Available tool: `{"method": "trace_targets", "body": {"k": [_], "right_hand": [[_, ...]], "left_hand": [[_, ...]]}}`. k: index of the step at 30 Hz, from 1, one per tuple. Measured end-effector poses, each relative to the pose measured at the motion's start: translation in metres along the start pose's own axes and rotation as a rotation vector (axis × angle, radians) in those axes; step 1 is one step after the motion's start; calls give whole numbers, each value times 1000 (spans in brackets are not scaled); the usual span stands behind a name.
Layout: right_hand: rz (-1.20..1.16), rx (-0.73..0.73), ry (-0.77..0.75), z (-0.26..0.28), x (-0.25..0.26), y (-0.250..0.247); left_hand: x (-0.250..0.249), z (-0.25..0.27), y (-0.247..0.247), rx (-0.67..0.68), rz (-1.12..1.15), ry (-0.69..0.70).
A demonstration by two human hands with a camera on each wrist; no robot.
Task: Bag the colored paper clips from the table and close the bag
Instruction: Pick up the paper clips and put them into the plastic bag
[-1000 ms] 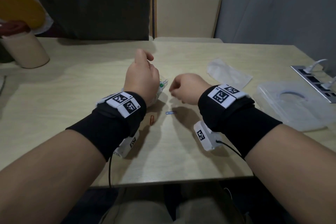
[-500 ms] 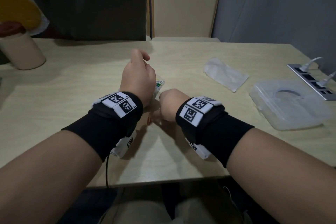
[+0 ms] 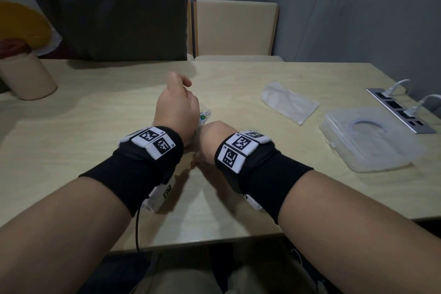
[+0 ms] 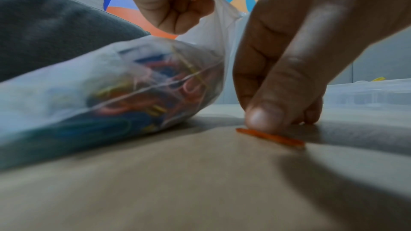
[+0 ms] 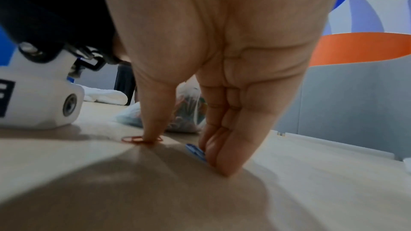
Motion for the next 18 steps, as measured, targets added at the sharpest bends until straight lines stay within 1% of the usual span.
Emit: {"method": "trace_targets", "body": {"k": [2,3,4,5,6,7,8,9,11,12,13,14,16,18], "right_hand": [[17,-41,-27,-24,-11,12],[50,-11,19,-8,-9,-1],[60,-13,23,20,-5,-21],[96,-44,16,35,-1,-32],[104,-51,-22,44,-2,-36],[114,-48,-28,55,-2,-41],[99,-12,13,56,-7,-38],[107,-13,32,54,-13,-35],[74,-43,19,23,-31,-15],[73,-3,38,23,-34,-13],[105,-11,66,41,-28,-23],[75,-53,63,65,-19,-39],[65,-95,-42,127,5,-67],[28,-125,-49,162,17,-81]], "left_hand": [[0,0,0,-1,-5,7],[1,0,1,-1,-8,11],[1,0,1,-1,-10,16],[1,0,2,-3,-10,20],[1,0,2,-3,-8,23],[1,0,2,-4,-8,24],[1,-1,2,-5,-11,24],[1,0,2,-6,-17,24],[0,0,2,-5,-23,28],[-1,0,2,-4,-25,31],[-1,1,2,-5,-27,33],[-1,1,2,-5,-29,34],[-1,1,2,3,-30,37],[-1,1,3,12,-30,43]]}}
Point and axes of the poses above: each hand's wrist, its own z-axis away from the middle knuckle, its own y-axis out of the palm, x = y × z, the point moved 2 cm from there along -z, towards the middle knuckle, and after that the axes turned 11 degrees about -y, right-handed, at the moved point
